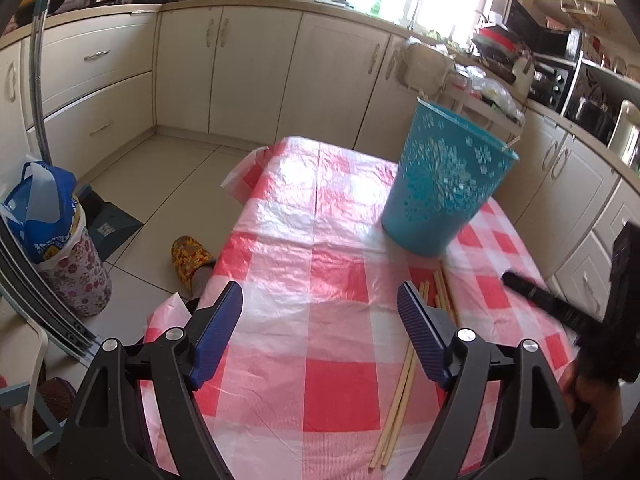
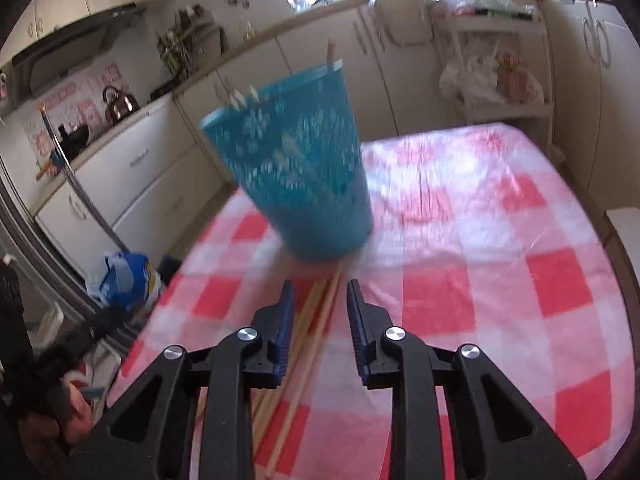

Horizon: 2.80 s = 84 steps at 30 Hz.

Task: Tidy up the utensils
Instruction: 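Close the right tool on a stick while the left tool grasps another stick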

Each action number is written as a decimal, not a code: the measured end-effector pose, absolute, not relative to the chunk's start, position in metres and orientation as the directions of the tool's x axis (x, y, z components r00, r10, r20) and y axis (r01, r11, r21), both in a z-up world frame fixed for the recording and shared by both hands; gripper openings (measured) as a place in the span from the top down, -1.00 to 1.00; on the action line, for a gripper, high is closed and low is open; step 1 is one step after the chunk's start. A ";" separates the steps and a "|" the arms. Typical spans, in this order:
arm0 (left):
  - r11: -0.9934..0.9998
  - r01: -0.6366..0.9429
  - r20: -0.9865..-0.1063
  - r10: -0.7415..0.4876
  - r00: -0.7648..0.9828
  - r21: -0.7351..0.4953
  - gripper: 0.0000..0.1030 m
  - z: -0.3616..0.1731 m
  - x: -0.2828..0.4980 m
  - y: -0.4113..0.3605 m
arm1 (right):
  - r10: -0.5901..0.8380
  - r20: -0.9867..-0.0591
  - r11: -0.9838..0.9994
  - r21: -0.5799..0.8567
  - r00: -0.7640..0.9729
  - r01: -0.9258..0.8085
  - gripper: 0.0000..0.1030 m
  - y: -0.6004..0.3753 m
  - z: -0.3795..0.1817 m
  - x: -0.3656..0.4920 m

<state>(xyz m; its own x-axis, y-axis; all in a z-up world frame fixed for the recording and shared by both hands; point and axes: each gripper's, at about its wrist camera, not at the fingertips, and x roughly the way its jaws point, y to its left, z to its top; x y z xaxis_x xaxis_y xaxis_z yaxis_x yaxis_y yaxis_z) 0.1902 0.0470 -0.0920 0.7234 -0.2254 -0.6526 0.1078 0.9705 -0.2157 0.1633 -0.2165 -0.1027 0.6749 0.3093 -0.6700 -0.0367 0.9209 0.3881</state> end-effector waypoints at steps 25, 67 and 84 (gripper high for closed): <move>0.948 0.315 -0.774 -0.161 0.613 0.052 -0.70 -0.119 0.201 -0.026 | 0.246 -0.841 0.968 0.234 0.482 -0.086 0.86 -0.219 -0.122 0.158; 0.888 0.457 -0.840 -0.216 0.498 0.043 0.63 -0.139 0.271 -0.077 | 0.223 -0.846 0.973 0.161 0.483 -0.168 0.71 -0.199 -0.133 0.180; 0.861 0.503 -0.859 -0.310 0.407 -0.072 0.90 -0.138 0.274 -0.069 | 0.206 -0.856 0.970 0.115 0.474 -0.213 0.78 -0.191 -0.132 0.183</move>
